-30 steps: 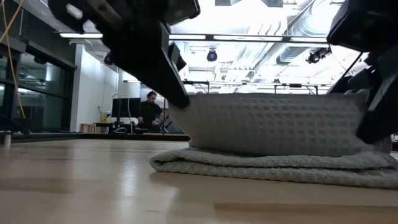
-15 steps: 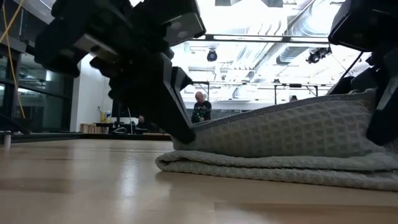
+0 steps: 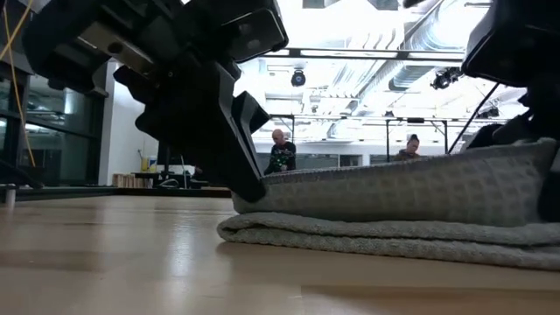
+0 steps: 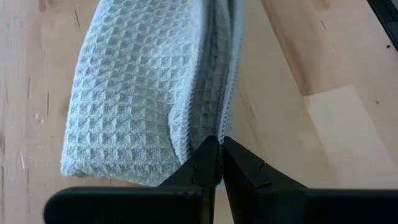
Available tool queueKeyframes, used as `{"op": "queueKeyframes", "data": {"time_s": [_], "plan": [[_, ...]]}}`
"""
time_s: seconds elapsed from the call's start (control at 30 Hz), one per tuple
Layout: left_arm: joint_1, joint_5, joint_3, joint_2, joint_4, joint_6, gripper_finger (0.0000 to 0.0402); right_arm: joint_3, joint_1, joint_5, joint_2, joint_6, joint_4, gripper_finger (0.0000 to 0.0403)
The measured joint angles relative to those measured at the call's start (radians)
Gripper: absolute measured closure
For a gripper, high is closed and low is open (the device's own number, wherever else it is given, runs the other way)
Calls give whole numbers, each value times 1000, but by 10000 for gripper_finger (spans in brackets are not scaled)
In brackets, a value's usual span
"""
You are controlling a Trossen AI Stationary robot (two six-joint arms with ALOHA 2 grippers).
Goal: Fold microfiber towels
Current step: Fold the gray towel on the table
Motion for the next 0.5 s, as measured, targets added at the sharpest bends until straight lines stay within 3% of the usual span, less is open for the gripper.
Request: {"op": "queueKeyframes", "data": {"time_s": [0.5], "plan": [[-13,-8,0,0,5,-49,380,1,0,-37,32,-2,60,256]]}}
